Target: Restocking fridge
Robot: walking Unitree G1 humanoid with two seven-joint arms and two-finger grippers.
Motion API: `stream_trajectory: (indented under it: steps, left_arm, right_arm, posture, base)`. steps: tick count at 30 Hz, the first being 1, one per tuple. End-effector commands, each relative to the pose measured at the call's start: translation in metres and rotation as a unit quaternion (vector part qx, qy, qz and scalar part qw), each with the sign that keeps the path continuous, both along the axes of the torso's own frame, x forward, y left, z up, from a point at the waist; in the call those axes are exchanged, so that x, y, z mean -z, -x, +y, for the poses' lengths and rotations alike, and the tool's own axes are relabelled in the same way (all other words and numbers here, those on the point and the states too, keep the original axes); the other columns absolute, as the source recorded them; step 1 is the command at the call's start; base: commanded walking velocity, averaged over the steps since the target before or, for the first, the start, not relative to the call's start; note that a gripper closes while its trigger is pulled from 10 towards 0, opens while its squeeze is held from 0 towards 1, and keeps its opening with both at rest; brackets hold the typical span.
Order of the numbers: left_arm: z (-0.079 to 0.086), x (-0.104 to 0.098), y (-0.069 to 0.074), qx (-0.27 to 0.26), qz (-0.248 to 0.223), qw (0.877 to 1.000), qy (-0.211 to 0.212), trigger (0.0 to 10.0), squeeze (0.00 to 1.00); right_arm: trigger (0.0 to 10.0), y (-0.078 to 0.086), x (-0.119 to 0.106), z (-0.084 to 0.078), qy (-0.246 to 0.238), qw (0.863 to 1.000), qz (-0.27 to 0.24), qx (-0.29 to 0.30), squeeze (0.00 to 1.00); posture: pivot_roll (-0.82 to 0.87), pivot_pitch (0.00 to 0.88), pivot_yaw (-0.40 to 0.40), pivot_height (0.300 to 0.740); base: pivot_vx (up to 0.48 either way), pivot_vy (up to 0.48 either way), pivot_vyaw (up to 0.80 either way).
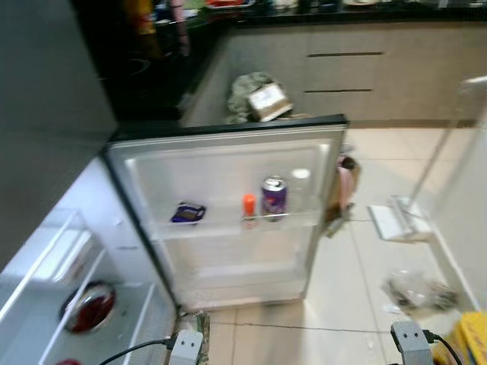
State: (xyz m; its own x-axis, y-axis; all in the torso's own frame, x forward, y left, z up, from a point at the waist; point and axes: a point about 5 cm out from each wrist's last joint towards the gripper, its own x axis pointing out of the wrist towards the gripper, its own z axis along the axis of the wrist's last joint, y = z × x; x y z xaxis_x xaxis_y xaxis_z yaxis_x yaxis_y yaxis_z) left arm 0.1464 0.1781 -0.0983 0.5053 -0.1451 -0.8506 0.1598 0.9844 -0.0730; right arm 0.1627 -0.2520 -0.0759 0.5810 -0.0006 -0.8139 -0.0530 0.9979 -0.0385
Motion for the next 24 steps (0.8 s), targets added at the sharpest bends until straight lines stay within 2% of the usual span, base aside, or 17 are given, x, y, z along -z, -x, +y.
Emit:
stream_trajectory:
  steps: [1,6,17,24]
  left_arm:
    - [0.0011,-0.0018,-0.0041,0.005,-0.007,1.000,-0.004,10.0,0.00]
    - [0.0008,-0.0022,-0.0053,0.006,-0.008,1.000,-0.005,10.0,0.00]
    - [0.0002,-0.0017,-0.0045,0.009,-0.006,1.000,-0.007,10.0,0.00]
    - [0.0006,-0.0012,-0.0032,0.011,-0.004,1.000,-0.008,10.0,0.00]
  right_arm:
    - [10.0,0.0049,0.0017,-0.0025,-0.002,1.000,0.008,0.014,0.00]
    - [10.0,0.0049,0.0015,-0.0032,0.001,1.000,0.007,0.016,0.00]
    - [10.0,0.0074,0.0028,-0.0023,0.005,1.000,0.009,0.014,0.00]
    - [10.0,0.0078,0.0031,-0.0018,0.004,1.000,0.009,0.014,0.00]
  posture:
    - [-0.07,0.000,-0.004,0.740]
    - [-0.07,0.000,-0.002,0.740]
    - [-0.07,0.000,-0.001,0.740]
    - [-0.07,0.000,-0.003,0.740]
  base:
    - [0.000,0.000,-0.80]
    - [0.000,0.000,-0.80]
    - [0.000,0.000,0.00]
    - [0.000,0.326,0.00]
